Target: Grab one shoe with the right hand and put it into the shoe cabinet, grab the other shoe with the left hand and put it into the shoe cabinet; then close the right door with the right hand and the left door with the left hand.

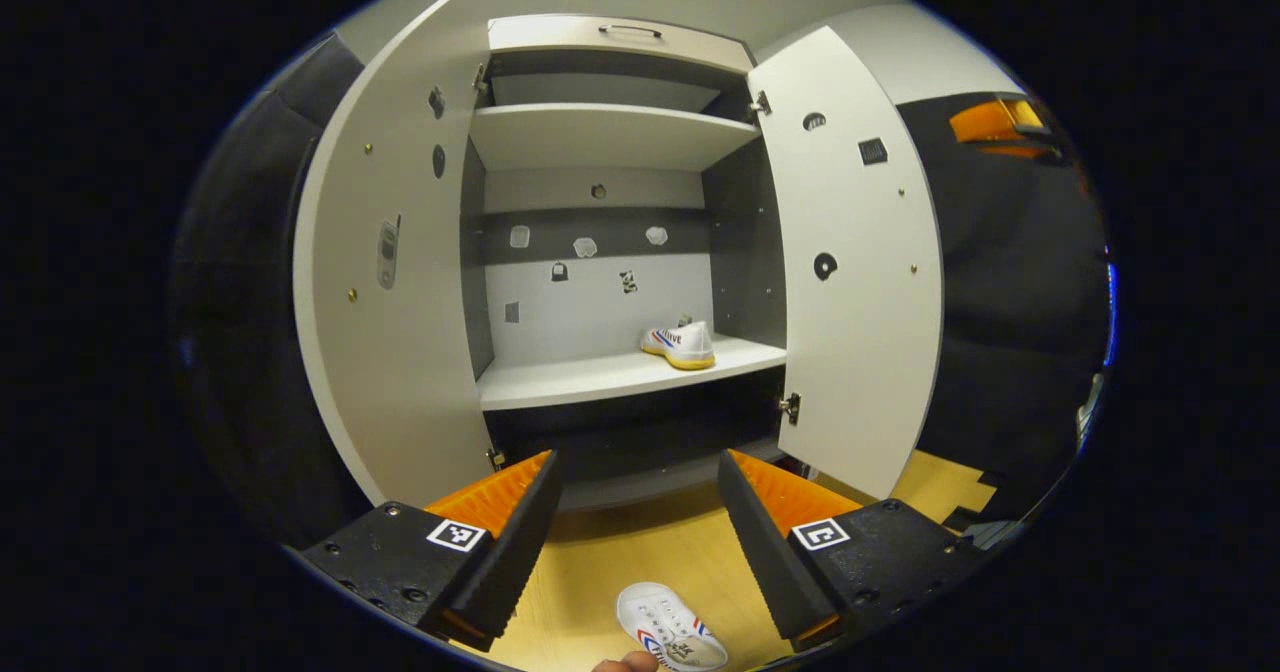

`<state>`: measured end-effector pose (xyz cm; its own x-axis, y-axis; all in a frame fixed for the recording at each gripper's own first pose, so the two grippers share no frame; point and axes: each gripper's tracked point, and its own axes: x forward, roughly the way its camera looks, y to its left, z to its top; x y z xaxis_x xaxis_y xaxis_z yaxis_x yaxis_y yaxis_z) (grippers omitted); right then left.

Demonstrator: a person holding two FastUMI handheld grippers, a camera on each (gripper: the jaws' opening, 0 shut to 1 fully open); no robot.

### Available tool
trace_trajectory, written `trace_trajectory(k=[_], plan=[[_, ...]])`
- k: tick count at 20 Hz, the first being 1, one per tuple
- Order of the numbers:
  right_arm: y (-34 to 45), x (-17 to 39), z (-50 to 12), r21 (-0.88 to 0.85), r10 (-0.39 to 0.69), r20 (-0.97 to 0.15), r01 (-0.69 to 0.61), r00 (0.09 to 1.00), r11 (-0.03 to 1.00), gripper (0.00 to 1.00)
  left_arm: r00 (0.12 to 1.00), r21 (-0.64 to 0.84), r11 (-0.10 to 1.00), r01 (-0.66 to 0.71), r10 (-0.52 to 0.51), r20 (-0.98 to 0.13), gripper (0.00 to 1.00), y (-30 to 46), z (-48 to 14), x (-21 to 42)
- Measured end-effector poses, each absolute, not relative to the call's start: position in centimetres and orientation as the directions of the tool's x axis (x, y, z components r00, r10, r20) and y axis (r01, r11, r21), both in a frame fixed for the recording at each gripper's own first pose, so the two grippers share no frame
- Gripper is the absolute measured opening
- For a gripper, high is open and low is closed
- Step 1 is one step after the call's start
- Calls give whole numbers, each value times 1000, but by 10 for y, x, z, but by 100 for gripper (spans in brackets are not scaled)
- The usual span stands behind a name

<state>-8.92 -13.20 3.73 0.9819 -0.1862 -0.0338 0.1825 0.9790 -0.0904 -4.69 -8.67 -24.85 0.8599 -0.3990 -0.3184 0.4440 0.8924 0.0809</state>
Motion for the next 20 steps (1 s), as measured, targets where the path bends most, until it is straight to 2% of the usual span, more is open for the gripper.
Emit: trace_trajectory(k=[6,10,15,20], plan=[[-154,-113,42,-89,-230,-23,227,973,970,24,812,72,889,453,-378,-444,96,-80,-324,-45],[-162,-123,43,-109,-254,-14,251,967,962,24,742,60,897,438,-323,-588,96,-58,-390,-50],[-163,-131,41,-120,-271,-23,266,962,956,24,565,-10,909,417,-268,-780,97,-42,-469,-84],[-176,-143,46,-127,-322,-9,318,947,939,24,438,-33,940,340,-190,-879,97,-27,-529,-103]])
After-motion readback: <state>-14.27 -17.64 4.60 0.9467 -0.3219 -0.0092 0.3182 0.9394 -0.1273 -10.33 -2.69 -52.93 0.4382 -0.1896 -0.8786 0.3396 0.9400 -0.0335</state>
